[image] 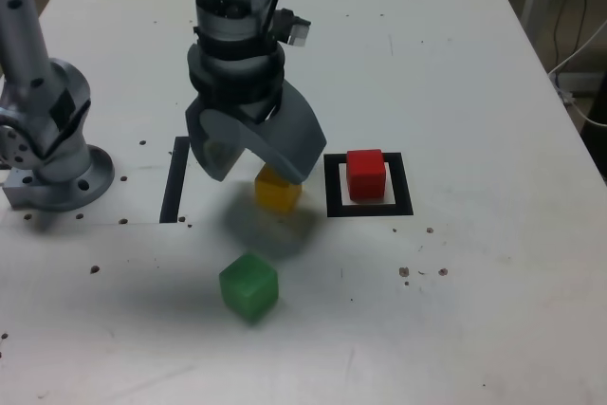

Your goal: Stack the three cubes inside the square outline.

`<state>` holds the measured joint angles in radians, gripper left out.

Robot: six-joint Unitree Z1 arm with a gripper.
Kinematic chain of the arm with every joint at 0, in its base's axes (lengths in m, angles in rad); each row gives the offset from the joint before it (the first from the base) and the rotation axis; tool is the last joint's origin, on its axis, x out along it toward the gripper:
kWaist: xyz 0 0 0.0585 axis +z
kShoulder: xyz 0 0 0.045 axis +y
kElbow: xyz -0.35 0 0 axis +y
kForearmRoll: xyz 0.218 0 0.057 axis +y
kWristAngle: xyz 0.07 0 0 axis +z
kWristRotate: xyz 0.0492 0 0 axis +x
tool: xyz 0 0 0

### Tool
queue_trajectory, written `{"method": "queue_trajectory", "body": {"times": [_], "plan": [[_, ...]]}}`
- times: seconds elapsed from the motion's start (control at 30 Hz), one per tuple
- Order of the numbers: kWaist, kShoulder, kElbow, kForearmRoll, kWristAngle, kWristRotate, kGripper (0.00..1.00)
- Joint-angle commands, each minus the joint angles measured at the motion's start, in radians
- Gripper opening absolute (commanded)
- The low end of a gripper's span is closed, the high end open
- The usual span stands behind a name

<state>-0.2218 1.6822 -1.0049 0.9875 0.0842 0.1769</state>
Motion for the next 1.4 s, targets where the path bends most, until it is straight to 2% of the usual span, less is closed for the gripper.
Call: {"method": "queue_trajectory", "body": {"times": [0.0,0.3,0.53,0.8,1.27,1.37], "plan": [[-0.001,0.011,-0.004,-0.004,0.016,-0.002,0.95],[0.01,0.069,-0.01,-0.036,0.06,-0.002,0.92],[0.013,0.085,-0.007,-0.036,0.054,-0.001,0.9],[0.022,0.089,-0.013,0.001,0.056,0.0,0.81],[0.021,0.095,-0.013,-0.023,0.048,0.003,0.8],[0.021,0.101,-0.009,-0.031,0.05,-0.003,0.76]]}}
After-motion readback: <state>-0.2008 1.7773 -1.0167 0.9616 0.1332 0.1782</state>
